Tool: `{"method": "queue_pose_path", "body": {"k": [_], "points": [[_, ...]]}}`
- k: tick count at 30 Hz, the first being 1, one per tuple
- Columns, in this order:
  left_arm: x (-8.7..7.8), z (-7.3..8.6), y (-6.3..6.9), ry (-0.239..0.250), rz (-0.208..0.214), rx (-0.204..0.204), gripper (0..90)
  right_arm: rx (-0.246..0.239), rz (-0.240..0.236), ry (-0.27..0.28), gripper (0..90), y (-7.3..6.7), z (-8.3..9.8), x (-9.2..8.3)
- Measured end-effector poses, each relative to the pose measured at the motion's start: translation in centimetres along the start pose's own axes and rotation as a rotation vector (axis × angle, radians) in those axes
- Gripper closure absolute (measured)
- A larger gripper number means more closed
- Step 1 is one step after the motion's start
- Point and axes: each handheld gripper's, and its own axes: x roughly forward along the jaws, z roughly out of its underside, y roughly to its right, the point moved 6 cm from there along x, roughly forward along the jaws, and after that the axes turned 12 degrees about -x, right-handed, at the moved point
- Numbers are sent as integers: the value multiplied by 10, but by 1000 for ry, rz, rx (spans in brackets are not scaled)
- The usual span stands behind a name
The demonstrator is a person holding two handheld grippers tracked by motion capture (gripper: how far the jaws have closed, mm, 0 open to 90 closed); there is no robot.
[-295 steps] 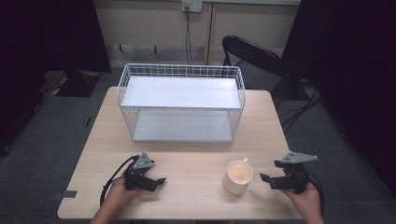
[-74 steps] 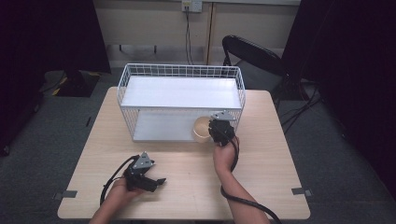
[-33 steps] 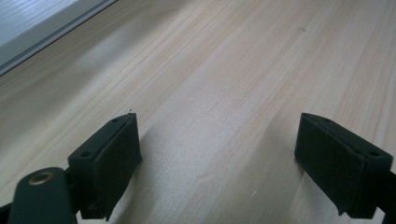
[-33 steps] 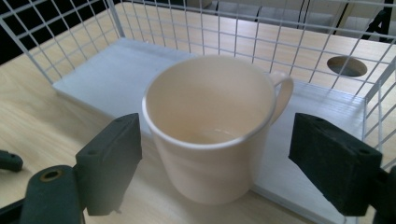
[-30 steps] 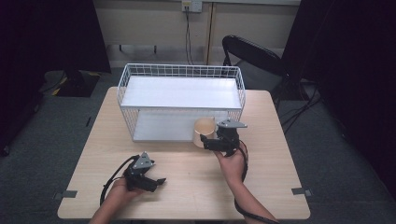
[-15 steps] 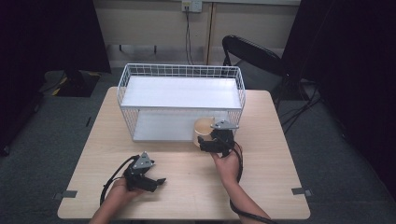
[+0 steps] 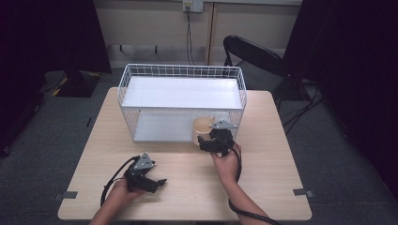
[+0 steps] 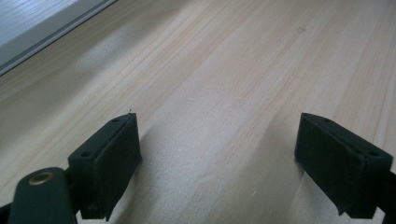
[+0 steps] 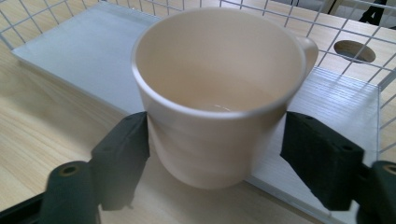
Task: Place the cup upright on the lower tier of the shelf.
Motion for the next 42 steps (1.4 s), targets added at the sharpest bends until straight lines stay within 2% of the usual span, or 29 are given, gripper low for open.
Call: {"method": "queue_pose_path", "body": {"k": [5, 14, 19, 38, 42], "points": [[0, 0, 0, 0, 0, 0, 138, -17, -8, -5, 330, -1, 0, 1], [0, 0, 0, 0, 0, 0, 138, -18, -18, -7, 405, -3, -1, 4], [0, 0, 0, 0, 0, 0, 138, -17, -30, -12, 484, -4, -2, 6], [0, 0, 0, 0, 0, 0, 138, -19, -9, 1, 532, -4, -13, 16], [0, 0, 0, 0, 0, 0, 138, -1, -8, 12, 530, -4, -14, 19]]}}
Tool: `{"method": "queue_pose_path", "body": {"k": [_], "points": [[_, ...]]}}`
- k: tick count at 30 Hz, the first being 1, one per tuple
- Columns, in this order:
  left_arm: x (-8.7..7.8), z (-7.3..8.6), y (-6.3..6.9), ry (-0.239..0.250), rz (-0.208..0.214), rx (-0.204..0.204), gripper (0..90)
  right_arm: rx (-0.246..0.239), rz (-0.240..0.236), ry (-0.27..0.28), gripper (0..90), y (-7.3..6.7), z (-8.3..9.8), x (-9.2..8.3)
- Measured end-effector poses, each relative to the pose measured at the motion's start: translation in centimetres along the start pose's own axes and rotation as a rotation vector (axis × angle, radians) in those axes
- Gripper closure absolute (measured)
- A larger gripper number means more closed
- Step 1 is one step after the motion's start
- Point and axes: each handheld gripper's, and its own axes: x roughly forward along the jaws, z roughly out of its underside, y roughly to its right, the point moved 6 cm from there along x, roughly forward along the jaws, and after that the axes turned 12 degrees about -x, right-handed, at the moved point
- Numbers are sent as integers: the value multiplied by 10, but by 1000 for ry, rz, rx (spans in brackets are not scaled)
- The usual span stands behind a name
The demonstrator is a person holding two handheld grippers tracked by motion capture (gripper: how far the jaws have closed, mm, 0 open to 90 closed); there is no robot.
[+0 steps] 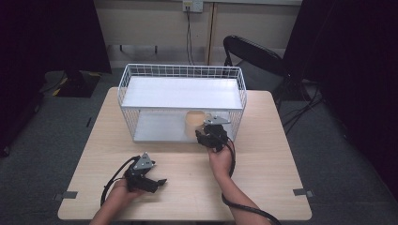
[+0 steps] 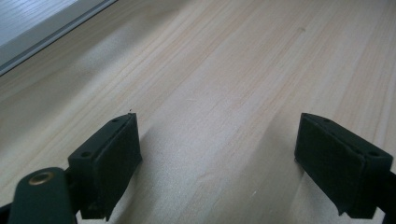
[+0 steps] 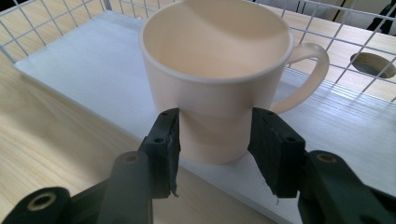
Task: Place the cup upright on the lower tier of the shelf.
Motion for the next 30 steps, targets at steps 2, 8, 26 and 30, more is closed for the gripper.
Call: {"method": "queue_pose_path", "body": {"k": [2, 8, 26, 30], "points": [[0, 0, 0, 0, 0, 0, 138, 1, 1, -5, 519, -1, 1, 3], [0, 0, 0, 0, 0, 0, 138, 10, -7, 18, 385, -1, 1, 0], [0, 0, 0, 0, 0, 0, 138, -36, -81, 44, 153, -3, -2, -19], [0, 0, 0, 0, 0, 0, 138, -38, -93, 54, 145, -4, -3, -24]]}}
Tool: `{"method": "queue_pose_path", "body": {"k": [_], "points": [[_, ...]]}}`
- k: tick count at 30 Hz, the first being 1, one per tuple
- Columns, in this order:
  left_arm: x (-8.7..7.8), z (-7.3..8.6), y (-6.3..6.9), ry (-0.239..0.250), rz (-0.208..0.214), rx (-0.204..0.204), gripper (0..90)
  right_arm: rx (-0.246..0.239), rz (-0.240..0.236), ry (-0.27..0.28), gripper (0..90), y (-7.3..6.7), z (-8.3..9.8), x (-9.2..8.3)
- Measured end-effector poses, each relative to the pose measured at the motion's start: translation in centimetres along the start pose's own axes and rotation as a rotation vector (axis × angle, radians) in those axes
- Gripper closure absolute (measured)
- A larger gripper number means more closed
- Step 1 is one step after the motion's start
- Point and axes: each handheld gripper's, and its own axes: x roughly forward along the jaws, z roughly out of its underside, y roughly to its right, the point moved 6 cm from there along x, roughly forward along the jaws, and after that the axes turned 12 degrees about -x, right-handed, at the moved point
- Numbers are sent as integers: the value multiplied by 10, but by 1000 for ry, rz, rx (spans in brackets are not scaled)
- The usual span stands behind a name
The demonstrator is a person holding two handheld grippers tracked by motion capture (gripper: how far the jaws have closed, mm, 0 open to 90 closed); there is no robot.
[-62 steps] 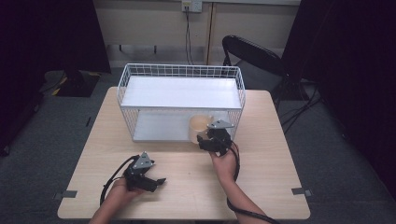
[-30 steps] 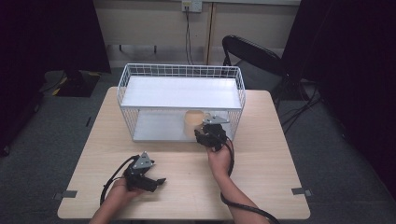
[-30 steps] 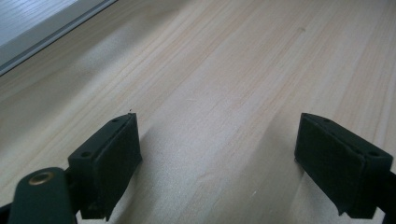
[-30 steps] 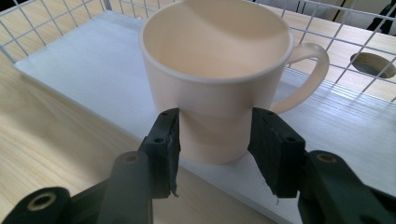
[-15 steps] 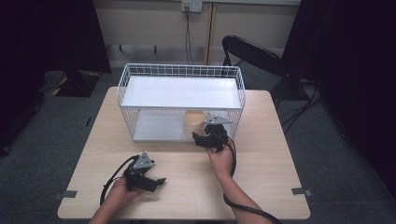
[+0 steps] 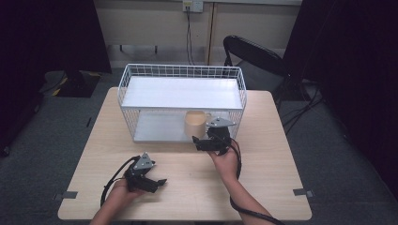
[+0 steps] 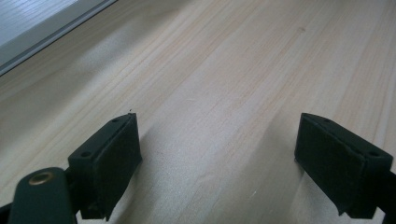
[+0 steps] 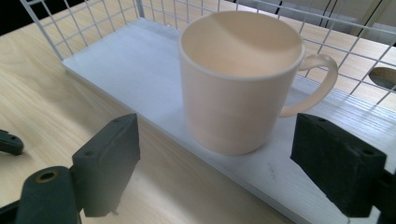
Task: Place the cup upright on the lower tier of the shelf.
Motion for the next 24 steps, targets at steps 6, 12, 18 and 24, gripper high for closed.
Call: {"method": "queue_pose_path", "body": {"k": [6, 12, 18, 24], "points": [[0, 0, 0, 0, 0, 0, 138, -3, -6, 3, 144, 1, -1, -6], [0, 0, 0, 0, 0, 0, 138, -18, -14, -7, 144, 3, 5, -11], [0, 0, 0, 1, 0, -4, 138, -30, -40, -7, 145, 2, 11, -17], [0, 1, 0, -1, 2, -2, 138, -40, -53, -3, 147, 3, 12, -23]]}}
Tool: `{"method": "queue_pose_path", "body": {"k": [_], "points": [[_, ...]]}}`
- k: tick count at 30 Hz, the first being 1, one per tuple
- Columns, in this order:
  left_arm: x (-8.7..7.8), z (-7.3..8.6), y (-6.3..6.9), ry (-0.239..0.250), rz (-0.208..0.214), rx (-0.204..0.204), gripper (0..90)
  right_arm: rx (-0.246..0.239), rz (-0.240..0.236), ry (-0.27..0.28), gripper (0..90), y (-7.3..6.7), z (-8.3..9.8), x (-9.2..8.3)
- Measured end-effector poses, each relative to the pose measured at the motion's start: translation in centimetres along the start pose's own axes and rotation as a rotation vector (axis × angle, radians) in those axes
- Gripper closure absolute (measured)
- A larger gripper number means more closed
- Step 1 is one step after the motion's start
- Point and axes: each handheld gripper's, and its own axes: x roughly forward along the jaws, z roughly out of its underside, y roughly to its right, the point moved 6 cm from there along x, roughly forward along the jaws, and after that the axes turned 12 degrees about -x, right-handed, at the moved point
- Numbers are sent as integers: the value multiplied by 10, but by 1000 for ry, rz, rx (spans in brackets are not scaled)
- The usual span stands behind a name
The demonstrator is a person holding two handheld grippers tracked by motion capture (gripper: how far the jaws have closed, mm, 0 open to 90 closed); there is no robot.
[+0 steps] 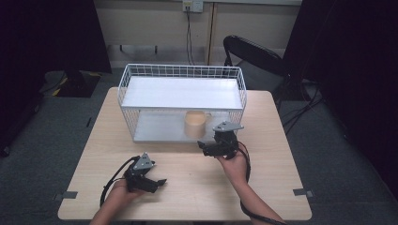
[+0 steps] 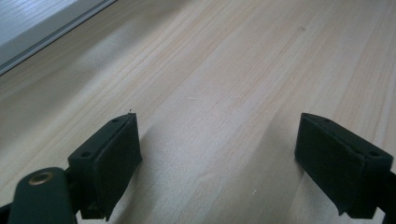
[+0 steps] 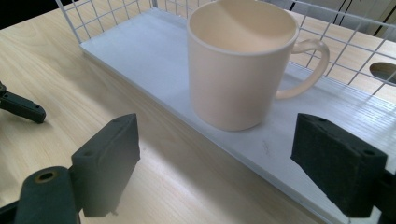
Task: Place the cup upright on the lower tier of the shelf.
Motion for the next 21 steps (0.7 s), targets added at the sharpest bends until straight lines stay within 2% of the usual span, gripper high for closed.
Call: {"method": "queue_pose_path", "body": {"k": [21], "points": [[0, 0, 0, 0, 0, 1, 136, -13, -28, -7, 152, 4, 14, -21]]}}
